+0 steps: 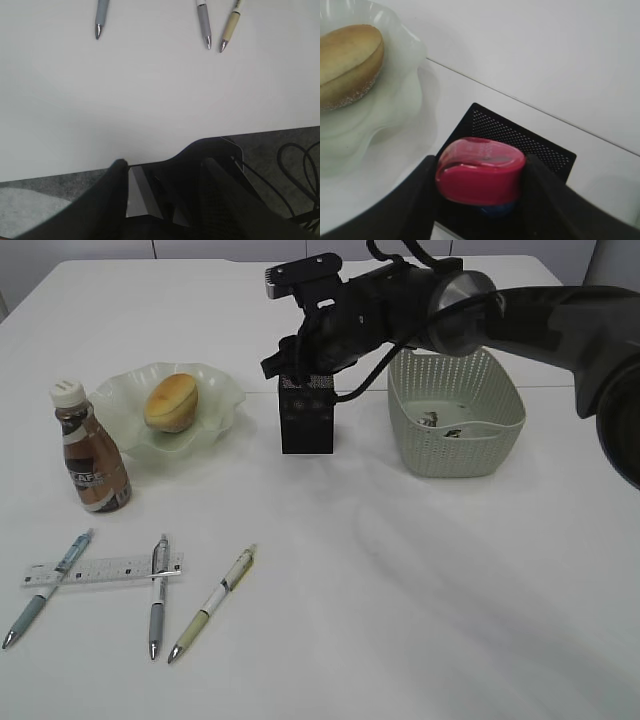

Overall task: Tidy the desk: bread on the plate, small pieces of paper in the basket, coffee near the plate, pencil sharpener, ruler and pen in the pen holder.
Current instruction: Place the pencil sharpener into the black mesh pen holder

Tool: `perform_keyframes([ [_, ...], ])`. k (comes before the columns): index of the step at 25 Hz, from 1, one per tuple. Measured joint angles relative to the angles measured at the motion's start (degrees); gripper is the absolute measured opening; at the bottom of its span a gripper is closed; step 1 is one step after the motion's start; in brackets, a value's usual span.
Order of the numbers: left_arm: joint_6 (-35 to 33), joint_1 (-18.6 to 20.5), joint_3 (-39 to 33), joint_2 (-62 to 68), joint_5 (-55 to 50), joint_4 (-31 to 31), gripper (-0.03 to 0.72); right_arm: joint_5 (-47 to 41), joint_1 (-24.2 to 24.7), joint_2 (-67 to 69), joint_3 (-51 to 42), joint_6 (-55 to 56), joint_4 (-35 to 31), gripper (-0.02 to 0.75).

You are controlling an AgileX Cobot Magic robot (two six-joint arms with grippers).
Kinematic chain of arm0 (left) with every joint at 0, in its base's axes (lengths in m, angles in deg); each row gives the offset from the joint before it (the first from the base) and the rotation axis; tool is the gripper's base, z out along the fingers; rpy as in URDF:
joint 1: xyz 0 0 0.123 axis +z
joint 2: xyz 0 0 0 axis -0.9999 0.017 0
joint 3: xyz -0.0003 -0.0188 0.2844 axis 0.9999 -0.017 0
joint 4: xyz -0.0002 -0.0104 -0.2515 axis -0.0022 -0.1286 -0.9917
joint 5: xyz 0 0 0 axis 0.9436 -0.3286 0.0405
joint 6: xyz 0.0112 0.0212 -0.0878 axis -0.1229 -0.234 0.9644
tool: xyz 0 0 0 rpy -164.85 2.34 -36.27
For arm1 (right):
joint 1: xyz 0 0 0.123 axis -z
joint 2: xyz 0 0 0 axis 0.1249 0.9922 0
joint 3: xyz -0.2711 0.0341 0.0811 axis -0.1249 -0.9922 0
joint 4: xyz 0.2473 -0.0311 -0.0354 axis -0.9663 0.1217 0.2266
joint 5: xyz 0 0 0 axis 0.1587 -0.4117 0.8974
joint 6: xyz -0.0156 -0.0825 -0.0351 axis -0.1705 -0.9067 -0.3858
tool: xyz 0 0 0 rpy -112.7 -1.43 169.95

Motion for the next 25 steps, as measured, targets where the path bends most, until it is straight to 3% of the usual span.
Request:
perform_keyframes([
  [16, 0.0, 0.0, 0.0, 0.0, 0.0, -1.86, 0.342, -1.28, 0.0, 0.04, 0.0, 0.0, -6.46, 0.428],
  [25, 0.0, 0.0, 0.0, 0.0, 0.0, 0.53, 0.342, -21.6, 0.0, 0.26, 10.86, 0.34, -7.91, 0.428],
])
